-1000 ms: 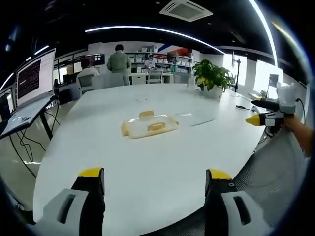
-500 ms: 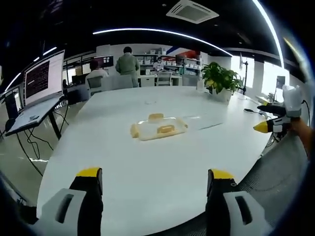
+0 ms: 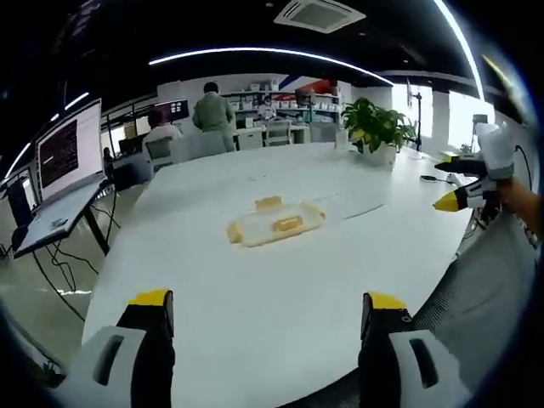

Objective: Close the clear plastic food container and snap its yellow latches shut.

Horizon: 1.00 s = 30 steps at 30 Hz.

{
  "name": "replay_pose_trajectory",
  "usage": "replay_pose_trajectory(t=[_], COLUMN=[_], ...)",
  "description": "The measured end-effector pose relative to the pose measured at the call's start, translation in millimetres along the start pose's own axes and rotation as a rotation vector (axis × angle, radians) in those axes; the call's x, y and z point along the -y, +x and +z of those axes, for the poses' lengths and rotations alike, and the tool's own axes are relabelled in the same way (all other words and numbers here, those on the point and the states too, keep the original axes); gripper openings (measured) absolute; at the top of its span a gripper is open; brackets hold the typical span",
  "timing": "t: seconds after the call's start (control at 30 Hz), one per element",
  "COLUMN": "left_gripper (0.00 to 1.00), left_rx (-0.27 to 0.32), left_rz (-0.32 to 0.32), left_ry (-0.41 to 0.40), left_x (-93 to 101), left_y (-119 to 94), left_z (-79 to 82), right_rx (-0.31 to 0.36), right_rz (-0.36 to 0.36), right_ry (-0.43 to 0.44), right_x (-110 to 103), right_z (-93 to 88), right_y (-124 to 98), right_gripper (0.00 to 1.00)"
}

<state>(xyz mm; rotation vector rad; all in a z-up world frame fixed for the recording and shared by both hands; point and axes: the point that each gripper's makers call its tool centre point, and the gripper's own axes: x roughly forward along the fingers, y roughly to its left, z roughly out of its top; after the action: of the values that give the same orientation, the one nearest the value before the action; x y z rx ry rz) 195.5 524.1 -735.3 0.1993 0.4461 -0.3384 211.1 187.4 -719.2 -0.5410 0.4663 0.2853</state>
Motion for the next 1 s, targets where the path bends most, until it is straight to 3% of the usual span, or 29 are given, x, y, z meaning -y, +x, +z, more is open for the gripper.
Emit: replay_pose_trajectory(t=[0.23,0.3,0.43,0.6,0.87,1.0], left_gripper=[0.88,0.88,0.88,0.88,0.86,0.86], left_rx=[0.013,0.039,0.034,-0.025,-0.044,-0.045], left_rz=[0.004,0.012,0.019,0.04,0.045,0.04], left_ry=[0.06,0.112,0.151,0.285,0.387,0.427], left_x=[-20.6,-26.0,-36.5,-54.0,-74.8,-79.5], left_y=[15.2,17.4,27.0,44.3,85.9,107.7], left_z=[16.9,24.1,27.6,21.2,35.9,46.2], right_rx=[0.03,0.047,0.062,0.1,0.118,0.125], right_rz=[-0.01,-0.008,0.001,0.055,0.118,0.126], right_ry=[-0.082,-0.082,-0.09,-0.053,-0.054,-0.16], right_x=[15.6,21.6,30.3,29.1,22.8,18.9], right_z=[23.5,31.7,43.1,58.0,70.8,83.8], right_y=[20.7,25.3,38.4,57.3,100.4,123.0], right_gripper=[0.66,0.66,0.66,0.66,0.66,0.65])
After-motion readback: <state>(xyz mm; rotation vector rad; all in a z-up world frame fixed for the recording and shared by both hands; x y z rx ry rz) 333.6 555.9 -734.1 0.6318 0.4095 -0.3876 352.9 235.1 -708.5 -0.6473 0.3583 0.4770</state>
